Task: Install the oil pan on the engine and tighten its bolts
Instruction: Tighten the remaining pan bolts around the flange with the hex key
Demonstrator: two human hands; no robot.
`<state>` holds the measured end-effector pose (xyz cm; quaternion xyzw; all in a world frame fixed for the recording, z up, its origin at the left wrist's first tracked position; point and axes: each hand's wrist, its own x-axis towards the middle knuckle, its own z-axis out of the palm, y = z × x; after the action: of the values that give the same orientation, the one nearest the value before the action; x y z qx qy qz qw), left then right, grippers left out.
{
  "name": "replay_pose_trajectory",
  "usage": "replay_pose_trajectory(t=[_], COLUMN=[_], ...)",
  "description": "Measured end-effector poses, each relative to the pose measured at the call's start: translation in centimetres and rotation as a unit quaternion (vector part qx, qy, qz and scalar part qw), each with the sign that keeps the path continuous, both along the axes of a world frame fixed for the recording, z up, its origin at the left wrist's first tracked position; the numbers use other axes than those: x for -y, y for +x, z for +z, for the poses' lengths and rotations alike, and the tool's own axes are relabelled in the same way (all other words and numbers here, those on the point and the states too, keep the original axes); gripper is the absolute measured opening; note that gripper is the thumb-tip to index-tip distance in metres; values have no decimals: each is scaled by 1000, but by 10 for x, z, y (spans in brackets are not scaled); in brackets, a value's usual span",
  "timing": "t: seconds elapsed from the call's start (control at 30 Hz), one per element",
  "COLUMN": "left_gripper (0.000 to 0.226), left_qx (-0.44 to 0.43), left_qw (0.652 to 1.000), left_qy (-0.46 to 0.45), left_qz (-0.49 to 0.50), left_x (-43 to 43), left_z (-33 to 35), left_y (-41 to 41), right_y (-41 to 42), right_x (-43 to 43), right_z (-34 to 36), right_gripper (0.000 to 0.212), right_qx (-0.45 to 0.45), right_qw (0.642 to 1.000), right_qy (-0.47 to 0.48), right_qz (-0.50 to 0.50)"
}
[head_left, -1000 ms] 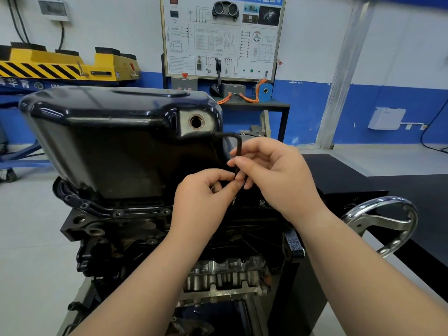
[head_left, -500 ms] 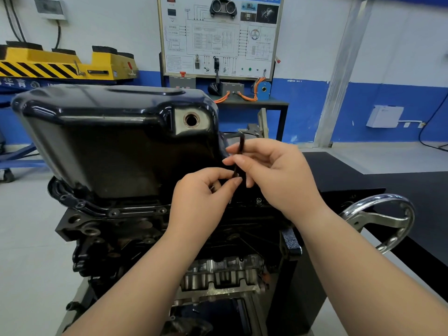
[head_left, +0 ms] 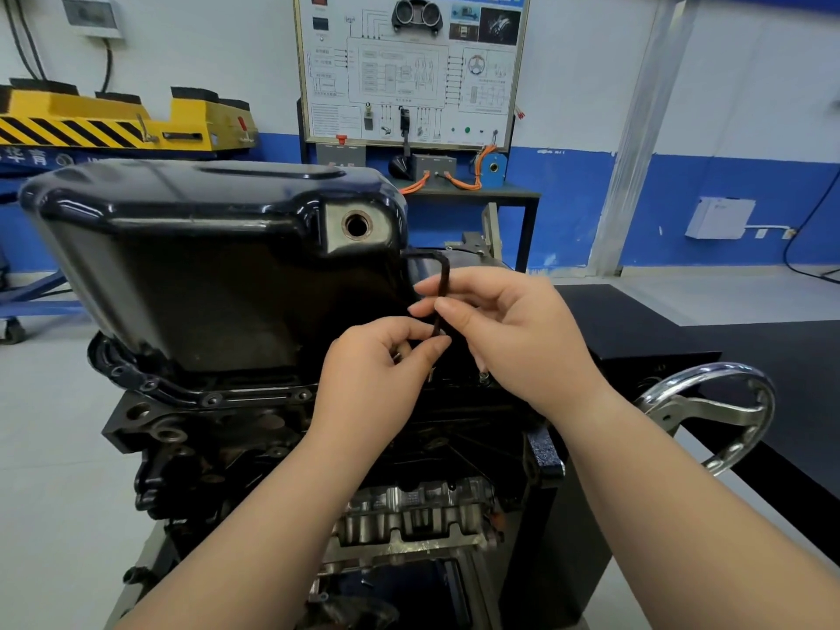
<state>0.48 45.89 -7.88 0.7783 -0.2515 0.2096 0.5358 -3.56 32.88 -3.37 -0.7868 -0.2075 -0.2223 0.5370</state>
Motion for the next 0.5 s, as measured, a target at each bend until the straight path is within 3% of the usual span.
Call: replay_pose_trajectory(t=[0.1,0.2,0.3,0.43,0.5], left_gripper=[11,13,17,15,14], left_qx=[-4,-1,-1,-19,-24], left_qw=[1000,1000,1000,1000,1000], left_qy=[-11,-22,-21,3,13], left_qz=[5,11,1,-11,-13], left_x=[0,2,1,-1,-1], left_z=[-2,-3,-3,0,1], left_y=[-1,-1,-1,2,4], right_y=[4,5,3,-2,-2], right_x=[-1,-2,-1,0,-1], right_z=[-2,-4,-4,-2,-1], right_gripper=[10,15,8,24,21], right_qx=[11,12,4,-2,6], right_qw=[999,997,999,1000,1000], right_qy=[24,23,13,-4,11], right_qz=[-39,-69,-50,-22,-28])
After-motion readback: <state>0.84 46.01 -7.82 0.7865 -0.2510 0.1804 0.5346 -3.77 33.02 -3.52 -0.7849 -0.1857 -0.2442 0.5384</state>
